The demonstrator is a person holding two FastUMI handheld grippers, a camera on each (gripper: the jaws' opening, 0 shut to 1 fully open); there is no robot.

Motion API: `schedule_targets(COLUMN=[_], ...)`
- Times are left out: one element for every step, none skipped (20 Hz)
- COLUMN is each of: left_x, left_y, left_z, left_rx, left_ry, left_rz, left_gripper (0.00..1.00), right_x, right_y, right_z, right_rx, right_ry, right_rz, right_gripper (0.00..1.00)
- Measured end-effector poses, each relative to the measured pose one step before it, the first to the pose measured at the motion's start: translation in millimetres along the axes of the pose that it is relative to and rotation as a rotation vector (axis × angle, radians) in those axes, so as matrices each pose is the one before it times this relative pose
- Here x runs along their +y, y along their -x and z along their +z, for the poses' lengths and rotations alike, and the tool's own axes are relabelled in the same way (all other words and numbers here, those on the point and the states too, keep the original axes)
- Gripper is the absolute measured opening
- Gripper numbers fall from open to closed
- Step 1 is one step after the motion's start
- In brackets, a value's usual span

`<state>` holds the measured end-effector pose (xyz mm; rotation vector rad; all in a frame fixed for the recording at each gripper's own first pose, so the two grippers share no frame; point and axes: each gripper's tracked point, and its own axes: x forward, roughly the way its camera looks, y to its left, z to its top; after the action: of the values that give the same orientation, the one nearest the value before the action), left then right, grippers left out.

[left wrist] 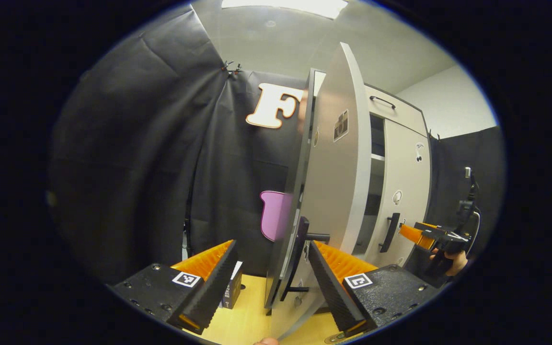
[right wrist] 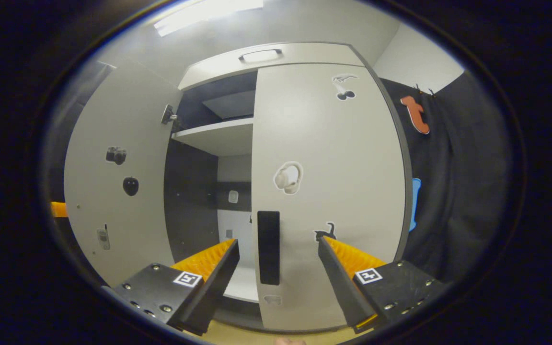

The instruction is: Grasp the bottle in the cabinet with the left hand and place it on the coaster, then close the right door with the right hand and the left door with the left hand.

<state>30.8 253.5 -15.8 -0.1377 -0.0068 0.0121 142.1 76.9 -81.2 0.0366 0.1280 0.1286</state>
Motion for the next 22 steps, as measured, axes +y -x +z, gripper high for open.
schedule_targets(left_x=[-2.3,-3.6,-1.64,-2.89,-5.11,-5.94,-7.79,-7.9,-7.32,-9.2,-8.29,-7.77,-7.94,-7.23,-8.43,-7.32,-7.3,-4.94,-3.05,-2.38,-3.92,-6.5], left_y=[1.44,-0.55,0.16,-0.19,-0.97,-0.15,-1.62,-1.6,-1.67,-2.45,-2.27,-3.21,-3.84,-4.03,-3.77,-4.99,-6.18,-6.9,-6.59,-6.54,-8.44,-4.96], left_z=[0.26,-0.84,-1.86,0.17,-0.24,-0.51,-1.81,-0.72,-1.72,-2.9,-1.17,-2.42,-1.6,-1.55,-2.47,-2.35,-5.21,-7.35,-7.67,-1.02,-1.56,-2.53], left_rx=[0.00311,0.00673,0.00292,-0.00238,0.00244,0.00053,0.00445,0.00258,0.00323,0.00628,0.00243,0.00378,0.00489,0.00628,0.00345,0.00748,0.01359,0.02327,0.02249,-0.00651,-0.00225,0.0035], left_ry=[0.0059,0.00543,-0.00073,-0.00513,-0.00422,0.00207,0.00505,0.00903,0.00865,0.00517,-0.00008,-0.00263,-0.00497,-0.00877,-0.01096,-0.01428,-0.01409,-0.00821,-0.00298,0.00804,0.02088,0.0207], left_rz=[-0.01268,-0.01643,-0.0086,-0.011,-0.0113,-0.01564,-0.01685,-0.01919,-0.01372,-0.01541,-0.01222,-0.01135,-0.0108,-0.00947,-0.00829,-0.00832,-0.00584,0.0,-0.00048,-0.00166,-0.01205,-0.0134], left_gripper=[0.94,0.93,0.93,0.93,0.93,0.87,0.92,0.91,0.91,0.91,0.91,0.91,0.91,0.92,0.92,0.92,0.92,0.91,0.91,0.91,0.92,0.91], right_x=[1.34,0.33,-0.26,-0.16,-0.9,-1.64,-1.48,-1.65,-2.43,-3.52,-4.1,-4.7,-5.21,-5.43,-5.98,-5.85,-6.6,-6.84,-7.52,-8.86,-10.35,-10.82], right_y=[1.24,1.93,1.16,2.34,1.0,2.01,0.43,1.42,0.53,1.82,2.41,2.32,2.3,2.88,3.62,4.06,4.65,3.77,5.01,4.4,4.68,4.27], right_z=[-0.06,1.44,3.32,2.17,2.67,2.35,2.56,1.68,2.29,2.39,2.95,2.55,2.17,1.69,2.1,1.37,1.18,1.88,1.55,2.48,2.67,2.68], right_rx=[0.0023,-0.00556,-0.00873,-0.00774,-0.00552,-0.00443,-0.00433,-0.00258,-0.00229,-0.00236,-0.0046,-0.00298,-0.00422,-0.00163,-0.00117,-0.00179,-0.00355,-0.00362,-0.00302,-0.00517,-0.00596,-0.00579], right_ry=[0.00555,0.00247,-0.00131,-0.00456,-0.00517,-0.00511,-0.0056,-0.00488,-0.00442,-0.00406,-0.0029,-0.00033,0.00093,0.00166,0.00095,0.00201,0.00281,0.00397,0.0062,0.00849,0.0069,0.00212], right_rz=[0.00176,-0.001,-0.00263,-0.00144,-0.00175,-0.00066,-0.00169,-0.00088,-0.00129,-0.00151,-0.00564,-0.0054,-0.00571,-0.00565,-0.0065,-0.00801,-0.00895,-0.00828,-0.01046,-0.013,-0.01783,-0.01792], right_gripper=[1.0,0.97,1.0,1.0,1.0,1.0,1.0,1.0,1.0,1.0,0.97,1.0,1.0,1.0,1.0,1.0,1.0,1.0,1.0,1.0,1.0,1.0])
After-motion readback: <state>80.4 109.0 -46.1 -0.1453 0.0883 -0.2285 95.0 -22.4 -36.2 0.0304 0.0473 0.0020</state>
